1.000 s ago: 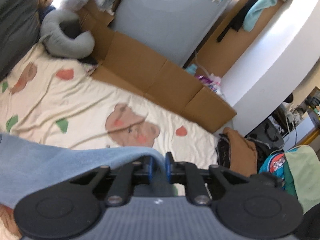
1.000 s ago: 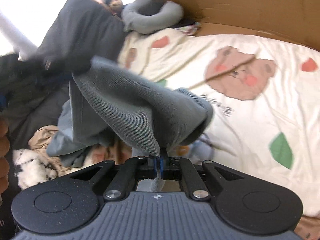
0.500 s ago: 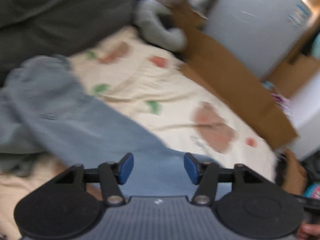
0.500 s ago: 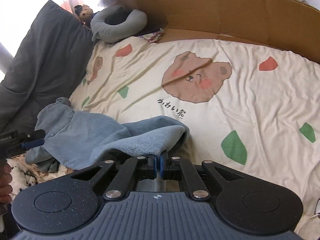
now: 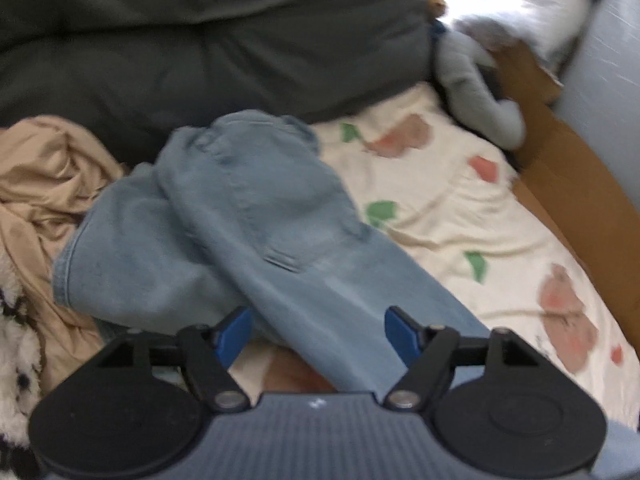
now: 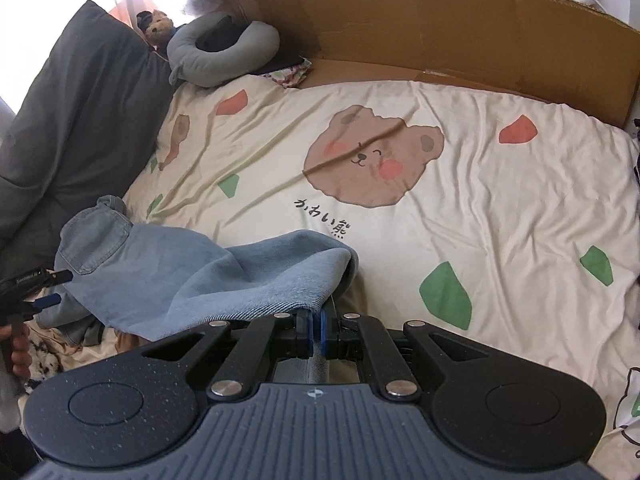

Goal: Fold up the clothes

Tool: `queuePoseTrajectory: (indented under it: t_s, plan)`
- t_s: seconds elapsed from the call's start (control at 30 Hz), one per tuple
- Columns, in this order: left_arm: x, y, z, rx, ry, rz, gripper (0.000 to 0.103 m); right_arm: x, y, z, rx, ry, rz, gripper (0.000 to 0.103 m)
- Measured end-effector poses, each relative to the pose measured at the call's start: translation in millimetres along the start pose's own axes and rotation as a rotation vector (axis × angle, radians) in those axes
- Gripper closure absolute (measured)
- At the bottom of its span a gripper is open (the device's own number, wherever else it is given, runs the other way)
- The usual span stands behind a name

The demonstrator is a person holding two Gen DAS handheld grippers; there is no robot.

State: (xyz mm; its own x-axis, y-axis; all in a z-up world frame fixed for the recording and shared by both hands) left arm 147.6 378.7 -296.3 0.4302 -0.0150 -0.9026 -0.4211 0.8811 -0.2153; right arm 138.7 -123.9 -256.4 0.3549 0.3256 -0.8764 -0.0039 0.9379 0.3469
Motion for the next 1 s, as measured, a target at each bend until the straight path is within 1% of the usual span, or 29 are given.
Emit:
queuePoseTrajectory:
  t_s: [0.07, 0.13, 0.2, 0.23, 0.3, 0.33, 0.37, 0.4, 0.43, 0.47, 0.5, 0.57, 0.6, 0.67, 0.73, 0.8, 1.0]
  plan:
    - [12, 9, 4, -0.041, 0.008, 0.011, 0.027, 0, -1, 0, 0.004, 0.002, -0.004, 0.102]
    - [23, 18, 7, -0.093, 0.011, -0.002, 0.027, 1, -1, 0, 0.002, 0.002, -0.011, 0.102]
    - [33, 27, 10, -0.143, 0.014, -0.013, 0.03, 2, 0, 0, -0.001, 0.003, -0.017, 0.102]
    - [36, 30, 12, -0.158, 0.011, -0.009, 0.033, 2, 0, 0, -0.003, 0.004, -0.019, 0.102]
    - [42, 35, 15, -0.189, 0.005, -0.001, 0.034, 1, 0, 0, -0.009, 0.006, -0.026, 0.102]
    - [45, 38, 17, -0.203, 0.002, 0.003, 0.036, 1, 0, -1, -0.011, 0.008, -0.03, 0.102]
    - [45, 39, 19, -0.216, 0.002, 0.003, 0.041, 1, 0, -2, -0.012, 0.01, -0.032, 0.102]
    - [45, 40, 21, -0.228, 0.001, 0.003, 0.043, 1, -1, -2, -0.014, 0.012, -0.034, 0.102]
    - [46, 41, 23, -0.24, 0.001, 0.003, 0.048, 1, 0, -3, -0.017, 0.015, -0.036, 0.102]
    - [46, 42, 25, -0.252, 0.001, 0.002, 0.056, 1, 0, -3, -0.019, 0.016, -0.038, 0.102]
    - [46, 43, 27, -0.264, 0.001, 0.003, 0.06, 1, 0, -3, -0.02, 0.016, -0.04, 0.102]
    - [43, 47, 31, -0.291, 0.006, 0.001, 0.076, 1, 0, -2, -0.02, 0.015, -0.042, 0.102]
    - [42, 48, 33, -0.299, 0.01, -0.001, 0.079, 0, 1, 0, -0.022, 0.015, -0.044, 0.102]
    - [37, 47, 39, -0.287, 0.022, 0.0, 0.084, -1, 2, 3, -0.032, 0.015, -0.047, 0.102]
    - [31, 43, 45, -0.256, 0.034, 0.01, 0.087, -4, 3, 8, -0.053, 0.015, -0.053, 0.102]
    - [26, 39, 49, -0.238, 0.049, 0.019, 0.087, -6, 4, 14, -0.067, 0.011, -0.058, 0.102]
    - [27, 25, 62, -0.217, 0.124, 0.078, 0.087, -13, 5, 32, -0.093, -0.005, -0.065, 0.102]
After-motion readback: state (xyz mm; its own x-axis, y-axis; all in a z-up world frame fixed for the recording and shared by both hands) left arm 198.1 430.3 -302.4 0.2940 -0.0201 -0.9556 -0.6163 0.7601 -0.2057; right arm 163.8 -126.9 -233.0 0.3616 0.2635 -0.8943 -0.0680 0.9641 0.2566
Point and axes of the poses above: each gripper's, at about its wrist camera, not at the fingertips, and x roughly the way its jaws point, y to its left, z to its top, the point moved 1 cm from there along x, roughly the way its jaws point, and after that the axes turned 11 degrees about y, right-handed, at the moved point
